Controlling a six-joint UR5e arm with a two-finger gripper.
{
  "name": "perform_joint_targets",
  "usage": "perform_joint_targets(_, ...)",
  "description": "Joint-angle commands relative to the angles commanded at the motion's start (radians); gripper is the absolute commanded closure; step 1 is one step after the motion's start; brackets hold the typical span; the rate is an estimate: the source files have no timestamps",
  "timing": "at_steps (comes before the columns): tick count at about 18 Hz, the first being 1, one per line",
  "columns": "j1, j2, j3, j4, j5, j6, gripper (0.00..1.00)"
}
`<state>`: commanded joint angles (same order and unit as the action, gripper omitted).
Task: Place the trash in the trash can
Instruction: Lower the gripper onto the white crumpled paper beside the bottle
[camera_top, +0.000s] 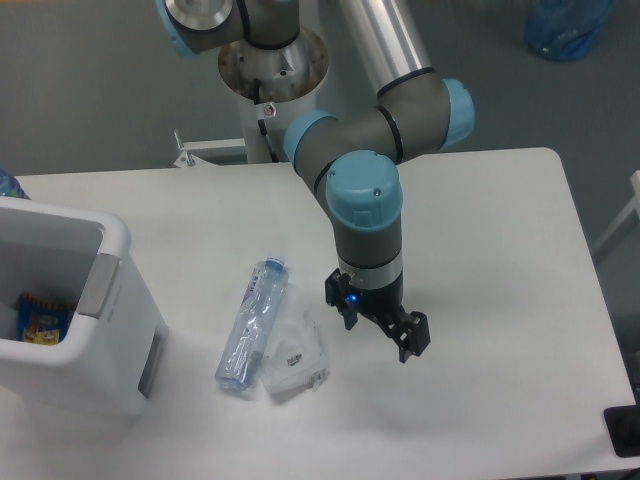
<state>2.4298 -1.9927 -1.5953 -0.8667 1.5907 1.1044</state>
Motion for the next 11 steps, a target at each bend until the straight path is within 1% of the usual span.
perform_joint_targets(3,0.000,0.000,0.000,0.002,-0.003,-0.001,0.00)
perform_joint_targets(6,-0.002,0.000,-0.015,0.005,-0.006,-0.005,0.00)
perform_joint_targets(7,-0.003,0.000,-0.028,0.012,-0.006,-0.005,0.00)
perform_joint_targets(10,-0.026,0.000,-0.087,0.061,-0.012,-0.006,0.00)
perform_joint_targets(11,-0.029,0.003,-0.100,0.066,-0.012,-0.008,0.00)
